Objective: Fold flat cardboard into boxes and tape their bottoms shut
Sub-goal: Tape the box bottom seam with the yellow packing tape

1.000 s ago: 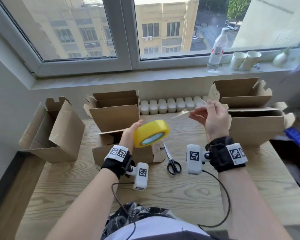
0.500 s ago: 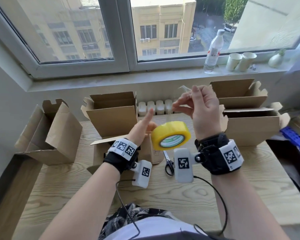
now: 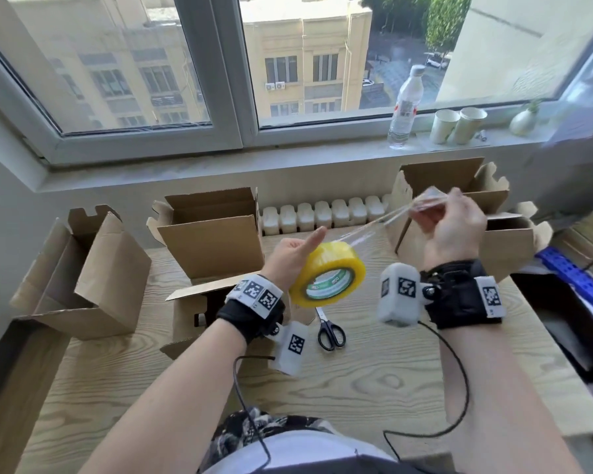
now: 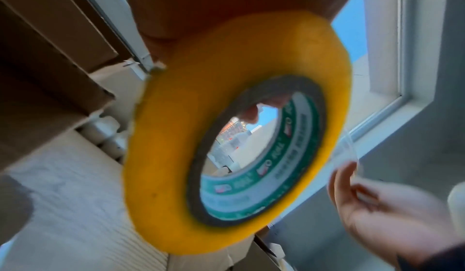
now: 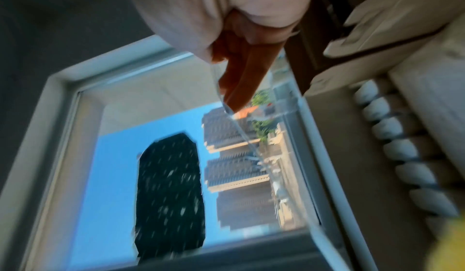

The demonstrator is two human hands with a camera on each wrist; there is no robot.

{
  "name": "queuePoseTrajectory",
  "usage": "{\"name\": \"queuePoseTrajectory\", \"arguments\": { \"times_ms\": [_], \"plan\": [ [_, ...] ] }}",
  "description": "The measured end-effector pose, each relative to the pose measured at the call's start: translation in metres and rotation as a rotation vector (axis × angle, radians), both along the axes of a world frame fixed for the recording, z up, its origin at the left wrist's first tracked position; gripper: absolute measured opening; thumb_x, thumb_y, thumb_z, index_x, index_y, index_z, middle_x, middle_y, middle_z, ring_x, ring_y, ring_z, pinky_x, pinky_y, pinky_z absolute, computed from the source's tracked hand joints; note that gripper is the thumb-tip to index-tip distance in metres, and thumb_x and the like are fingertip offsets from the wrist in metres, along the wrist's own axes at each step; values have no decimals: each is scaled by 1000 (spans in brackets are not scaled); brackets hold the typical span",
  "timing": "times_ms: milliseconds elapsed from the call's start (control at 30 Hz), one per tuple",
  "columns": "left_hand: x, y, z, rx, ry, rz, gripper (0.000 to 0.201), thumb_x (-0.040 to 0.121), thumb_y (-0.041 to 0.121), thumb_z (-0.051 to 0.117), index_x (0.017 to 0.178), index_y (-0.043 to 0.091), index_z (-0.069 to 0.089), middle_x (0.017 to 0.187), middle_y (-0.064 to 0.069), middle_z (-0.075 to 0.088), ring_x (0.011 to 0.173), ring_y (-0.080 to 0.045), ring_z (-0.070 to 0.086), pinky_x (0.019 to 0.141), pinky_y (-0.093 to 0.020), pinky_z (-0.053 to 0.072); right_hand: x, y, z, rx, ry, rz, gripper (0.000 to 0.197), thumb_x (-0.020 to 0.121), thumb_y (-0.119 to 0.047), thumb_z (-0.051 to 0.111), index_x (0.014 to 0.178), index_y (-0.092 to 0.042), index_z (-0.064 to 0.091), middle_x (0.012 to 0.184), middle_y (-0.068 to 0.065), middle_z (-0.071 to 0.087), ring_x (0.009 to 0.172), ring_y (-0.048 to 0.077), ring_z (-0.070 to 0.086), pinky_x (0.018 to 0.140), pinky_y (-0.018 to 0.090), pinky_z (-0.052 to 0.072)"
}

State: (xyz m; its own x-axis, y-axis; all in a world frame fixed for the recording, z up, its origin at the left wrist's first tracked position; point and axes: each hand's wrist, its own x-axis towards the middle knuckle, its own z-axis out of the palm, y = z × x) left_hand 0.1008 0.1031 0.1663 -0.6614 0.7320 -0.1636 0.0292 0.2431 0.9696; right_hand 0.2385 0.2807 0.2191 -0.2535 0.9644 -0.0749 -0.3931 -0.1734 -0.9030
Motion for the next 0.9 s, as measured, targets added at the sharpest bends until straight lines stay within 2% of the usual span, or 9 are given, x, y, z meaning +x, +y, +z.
{"name": "queuePoseTrajectory", "arguments": {
  "times_ms": [67, 167, 333, 433, 500, 600, 700, 833, 900],
  "plan": [
    [-9, -9, -12, 13, -8, 21, 66, 70, 75, 54, 53, 12, 41, 48, -5, 41, 43, -17, 39, 49, -25, 36, 11, 14, -10, -58, -9, -47, 26, 105, -19, 43, 86, -7, 54, 71, 8, 66, 58, 17, 67, 55, 26, 55],
    [-11, -8, -22, -149, 219, -47, 64, 77, 77, 49, 52, 21, 31, 51, -2, 32, 47, -16, 29, 50, -29, 24, 13, 13, -11, -3, -29, 21, 28, 105, -22, 42, 86, -6, 53, 65, 6, 66, 58, 18, 66, 58, 29, 57],
    [6, 17, -30, -548, 470, -202, 55, 102, 52, 37, 60, 17, 40, 63, -2, 47, 63, -21, 46, 61, -33, 33, -10, -21, 2, 414, -217, 232, 26, 106, -23, 37, 86, -15, 51, 74, 8, 65, 64, 27, 68, 65, 41, 59],
    [9, 23, -30, -637, 555, -205, 30, 101, 41, 46, 92, 20, 65, 95, -1, 67, 91, -23, 62, 78, -33, 49, -16, -32, -5, 578, -290, 264, 25, 106, -19, 40, 82, -17, 48, 67, 6, 63, 58, 24, 67, 57, 41, 59],
    [9, 23, -19, -548, 598, -77, 24, 99, 38, 52, 104, 21, 68, 101, 4, 70, 93, -19, 64, 83, -32, 51, -17, -36, -14, 656, -352, 279, 26, 105, -19, 42, 80, -17, 48, 65, 7, 63, 56, 23, 66, 55, 43, 59],
    [10, 27, 8, -257, 371, 22, 33, 100, 34, 51, 79, 14, 67, 76, 1, 71, 69, -17, 65, 67, -29, 51, -18, -38, -34, 797, -450, 306, 28, 104, -22, 44, 82, -7, 52, 66, 6, 64, 57, 22, 64, 56, 47, 56],
    [19, 34, 37, -151, 143, -34, 46, 102, 37, 48, 67, 11, 62, 61, -1, 65, 50, -16, 60, 48, -22, 42, -16, -36, -51, 933, -576, 321, 26, 102, -20, 46, 80, -9, 52, 67, 3, 62, 60, 22, 59, 59, 45, 50],
    [30, 57, 48, -313, 51, -51, 52, 100, 47, 44, 68, 9, 62, 62, -3, 63, 48, -15, 58, 49, -20, 40, -8, -34, -71, 940, -696, 352, 25, 101, -20, 47, 78, -10, 51, 69, 4, 56, 64, 24, 49, 59, 36, 34],
    [35, 67, 43, -445, -47, -48, 55, 98, 51, 45, 66, 9, 60, 62, -4, 63, 49, -16, 57, 51, -22, 39, -6, -36, -84, 903, -709, 370, 26, 100, -22, 46, 78, -9, 51, 69, 4, 54, 65, 25, 48, 59, 36, 34]
  ]
}}
